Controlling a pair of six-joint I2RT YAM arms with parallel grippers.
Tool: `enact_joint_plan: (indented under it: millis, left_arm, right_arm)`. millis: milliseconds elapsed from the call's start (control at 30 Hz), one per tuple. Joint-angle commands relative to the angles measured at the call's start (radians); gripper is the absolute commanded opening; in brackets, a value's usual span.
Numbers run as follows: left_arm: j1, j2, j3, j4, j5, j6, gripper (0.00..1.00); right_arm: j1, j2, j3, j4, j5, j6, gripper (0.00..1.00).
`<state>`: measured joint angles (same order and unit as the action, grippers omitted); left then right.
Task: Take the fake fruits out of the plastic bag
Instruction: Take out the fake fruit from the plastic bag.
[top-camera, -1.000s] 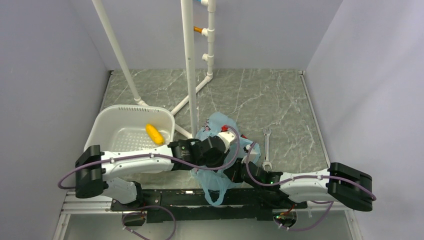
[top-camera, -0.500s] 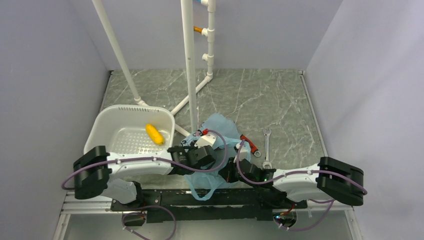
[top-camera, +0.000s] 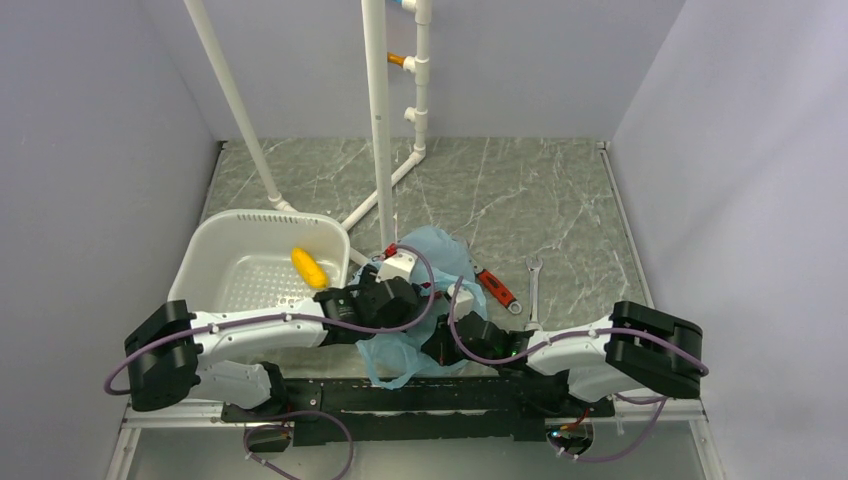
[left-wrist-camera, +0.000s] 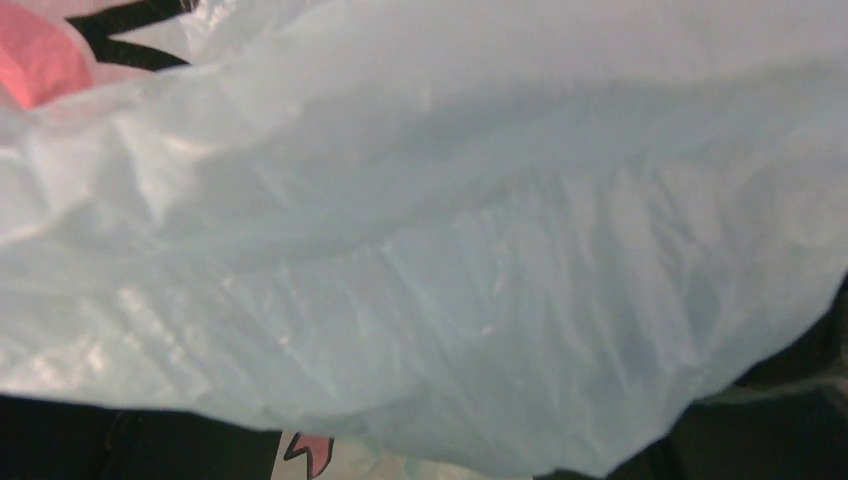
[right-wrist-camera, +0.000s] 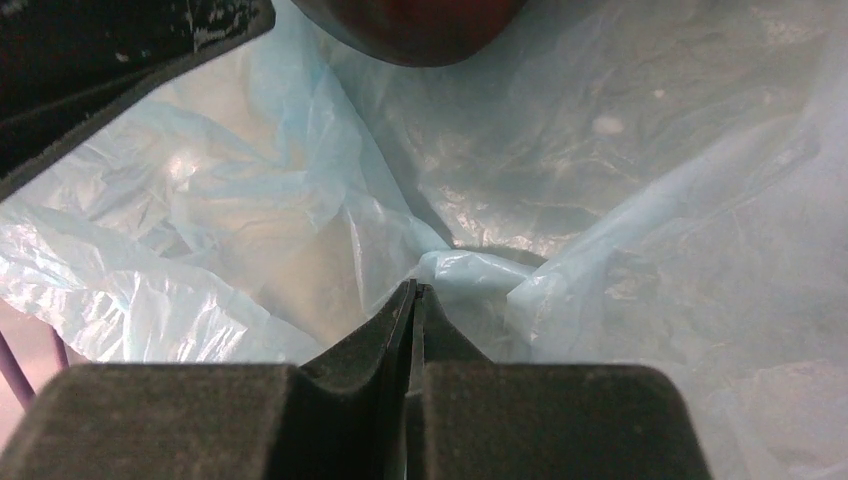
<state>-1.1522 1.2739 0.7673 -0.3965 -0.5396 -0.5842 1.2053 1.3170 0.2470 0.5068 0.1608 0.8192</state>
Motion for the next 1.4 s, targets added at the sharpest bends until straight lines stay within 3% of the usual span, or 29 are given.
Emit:
enact_joint_plan:
  millis: [0, 100, 267, 667, 800, 933, 1200, 1367]
  left_arm:
    - [0.022, 0.033, 0.058, 0.044, -0.022, 0.033, 0.78]
    - [0.035, 0.082, 0.084, 0.044, -0.032, 0.048, 0.85]
    - [0.054, 0.138, 0.087, 0.090, -0.010, 0.056, 0.88]
    - [0.079, 0.255, 0.102, 0.160, 0.019, 0.100, 0.83]
    - [0.081, 0.242, 0.110, 0.158, 0.038, 0.115, 0.60]
    - [0.082, 0.138, 0.065, 0.193, 0.130, 0.127, 0.49]
    - [0.099, -0.040, -0.061, 0.282, 0.472, 0.178, 0.47]
    - [0.135, -0.069, -0.093, 0.303, 0.591, 0.180, 0.48]
  right_arm:
    - [0.003, 0.019, 0.023, 0.054, -0.010, -0.015, 0.04]
    - [0.004, 0.025, 0.026, 0.057, -0.010, -0.014, 0.04]
    - [0.003, 0.027, 0.022, 0.061, -0.009, -0.013, 0.04]
    - [0.003, 0.031, 0.020, 0.068, -0.014, -0.008, 0.04]
    - [0.002, 0.019, 0.011, 0.064, 0.001, -0.003, 0.03]
    - [0.002, -0.022, -0.006, 0.038, 0.048, 0.020, 0.03]
    - [0.004, -0.146, -0.036, -0.069, 0.218, 0.099, 0.04]
    - [0.003, -0.169, -0.059, -0.066, 0.240, 0.117, 0.05]
